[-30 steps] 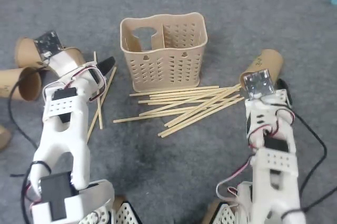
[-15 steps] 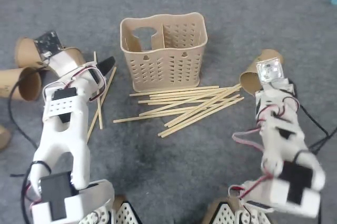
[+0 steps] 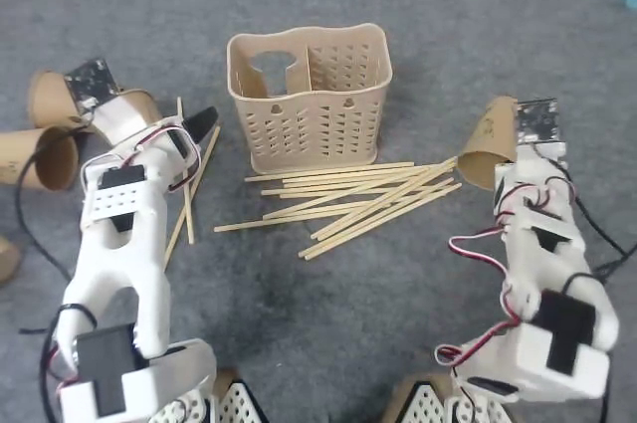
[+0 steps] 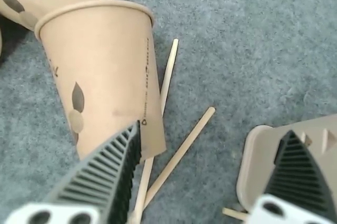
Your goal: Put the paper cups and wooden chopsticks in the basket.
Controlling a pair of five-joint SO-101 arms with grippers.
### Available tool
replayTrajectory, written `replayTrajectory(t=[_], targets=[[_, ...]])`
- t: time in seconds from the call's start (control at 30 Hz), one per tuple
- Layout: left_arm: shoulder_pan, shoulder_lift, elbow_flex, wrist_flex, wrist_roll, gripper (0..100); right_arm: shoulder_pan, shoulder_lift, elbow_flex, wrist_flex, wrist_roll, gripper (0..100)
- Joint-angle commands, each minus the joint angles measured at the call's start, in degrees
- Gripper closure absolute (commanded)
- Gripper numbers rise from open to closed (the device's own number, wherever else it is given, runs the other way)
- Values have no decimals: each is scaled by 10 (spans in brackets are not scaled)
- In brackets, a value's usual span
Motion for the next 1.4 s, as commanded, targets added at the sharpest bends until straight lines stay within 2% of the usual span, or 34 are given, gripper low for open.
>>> replayTrajectory(t=[0.0, 0.23, 0.43, 0.57, 0.7, 0.83, 0.97, 1.13, 1.37], targets=[[6, -5, -7, -16, -7, 618, 7, -89, -53, 118, -36, 991], [6, -5, -7, -16, -7, 618, 4, -160, -187, 433, -76, 991], [6, -5, -6, -16, -7, 618, -7, -160, -334, 678, -75, 991], [4, -8, -4, -16, -7, 618, -38, -160, -386, 798, -73, 991], [2, -11, -3, -12, -7, 618, -82, -159, -384, 873, -55, 991], [-15, -11, -16, 13, -4, 618, -87, -159, -375, 905, -43, 991], [-32, -11, -62, 84, -2, 618, -89, -159, -308, 887, -18, 991], [-34, -11, -123, 183, 22, 618, -89, -159, -193, 767, -18, 991], [-91, -4, -288, 345, 15, 618, -90, -159, -14, 552, -24, 991]])
